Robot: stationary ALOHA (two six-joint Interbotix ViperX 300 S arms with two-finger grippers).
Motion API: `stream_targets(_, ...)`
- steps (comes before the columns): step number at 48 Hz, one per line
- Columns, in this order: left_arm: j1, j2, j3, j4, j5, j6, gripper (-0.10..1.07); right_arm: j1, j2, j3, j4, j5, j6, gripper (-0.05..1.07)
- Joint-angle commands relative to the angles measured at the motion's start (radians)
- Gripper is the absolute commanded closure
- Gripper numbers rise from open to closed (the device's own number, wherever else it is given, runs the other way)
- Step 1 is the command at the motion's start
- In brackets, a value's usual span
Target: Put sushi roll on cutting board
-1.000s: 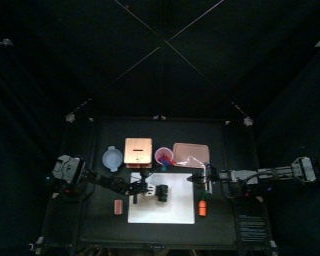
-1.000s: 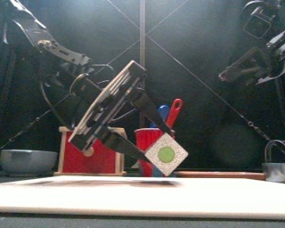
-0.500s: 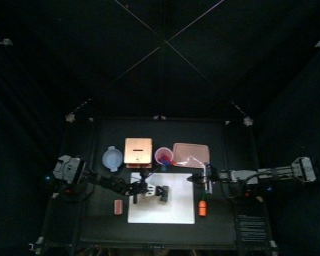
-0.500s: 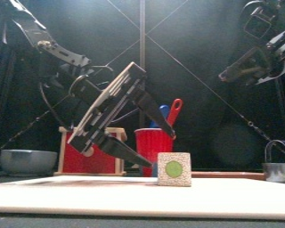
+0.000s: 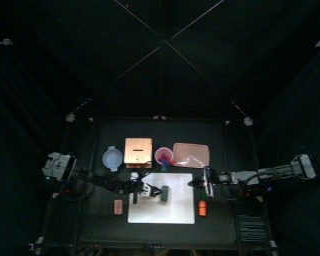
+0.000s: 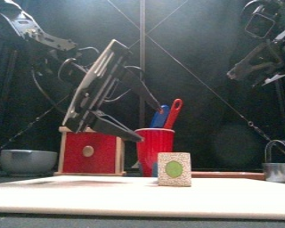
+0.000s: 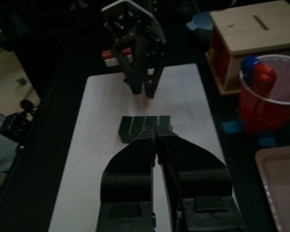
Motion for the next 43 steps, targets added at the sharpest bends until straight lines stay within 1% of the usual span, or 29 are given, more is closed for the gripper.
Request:
stream_targets(1,0.002,-0.055,0.006,0.057,-0.009,0.017,0.10,0.029,0.000,-0.032,0.029,0.012,0.006,1.00)
stream_targets(6,0.002,-0.106,0.037,0.129,-0.003,0.028,0.10,0.049,0.000,-0.040,0.040,0.031,0.008,1.00)
stream_targets(10,-0.003,-0.150,0.063,0.150,0.012,0.023,0.10,0.055,0.003,-0.038,0.040,0.034,0.008,1.00)
stream_targets(17,-0.012,-0.242,0.110,0.103,0.137,0.020,0.10,0.058,0.008,-0.038,0.054,0.034,0.008,1.00)
stream_targets(21,-0.014,-0.279,0.133,0.057,0.215,0.021,0.10,0.058,0.009,-0.037,0.057,0.032,0.008,1.00)
stream_targets(25,-0.011,-0.307,0.153,0.020,0.265,0.021,0.11,0.058,0.009,-0.037,0.057,0.034,0.008,1.00)
stream_targets(33,0.009,-0.334,0.192,0.008,0.273,0.023,0.11,0.058,0.012,-0.038,0.075,0.034,0.008,1.00)
stream_targets(39,0.032,-0.339,0.216,0.034,0.265,0.025,0.11,0.058,0.018,-0.035,0.100,0.034,0.008,1.00)
stream_targets(43,0.038,-0.342,0.216,0.046,0.253,0.025,0.11,0.058,0.018,-0.037,0.101,0.034,0.006,1.00)
